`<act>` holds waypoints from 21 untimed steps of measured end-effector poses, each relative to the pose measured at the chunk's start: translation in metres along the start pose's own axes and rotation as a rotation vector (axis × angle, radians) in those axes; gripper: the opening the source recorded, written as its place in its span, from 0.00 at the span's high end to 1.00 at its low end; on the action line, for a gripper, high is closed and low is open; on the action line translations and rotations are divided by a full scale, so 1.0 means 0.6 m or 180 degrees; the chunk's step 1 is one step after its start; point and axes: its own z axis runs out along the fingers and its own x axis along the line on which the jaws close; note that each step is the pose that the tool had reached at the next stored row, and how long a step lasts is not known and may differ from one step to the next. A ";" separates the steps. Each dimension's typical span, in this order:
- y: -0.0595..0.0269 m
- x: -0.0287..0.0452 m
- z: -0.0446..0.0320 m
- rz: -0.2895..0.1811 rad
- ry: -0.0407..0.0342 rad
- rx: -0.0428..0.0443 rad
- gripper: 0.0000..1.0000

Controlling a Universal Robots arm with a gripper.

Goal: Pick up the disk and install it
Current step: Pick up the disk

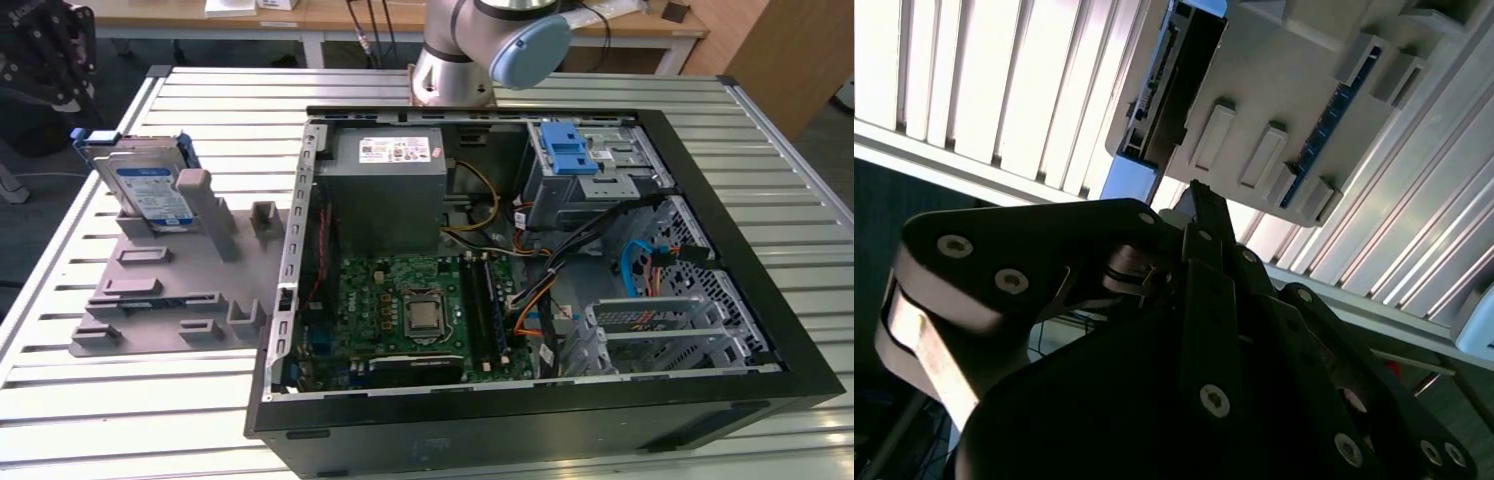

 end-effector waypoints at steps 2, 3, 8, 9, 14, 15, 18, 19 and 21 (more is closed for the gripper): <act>0.000 0.000 0.001 0.0000 0.0000 0.0000 0.89; 0.000 0.000 0.001 0.0000 0.0000 -0.0001 0.89; 0.000 0.000 0.003 0.0000 0.0007 0.0001 0.71; 0.000 0.000 0.003 0.0000 0.0009 0.0002 0.65; 0.004 -0.001 0.009 0.0000 0.0010 0.0005 0.47; 0.007 -0.003 0.011 0.0000 0.0009 0.0005 0.41; 0.010 -0.011 0.018 0.0000 -0.0014 0.0002 0.41; 0.011 -0.013 0.021 0.0000 -0.0020 0.0001 0.41; 0.015 -0.014 0.027 -0.0002 -0.0027 0.0000 0.41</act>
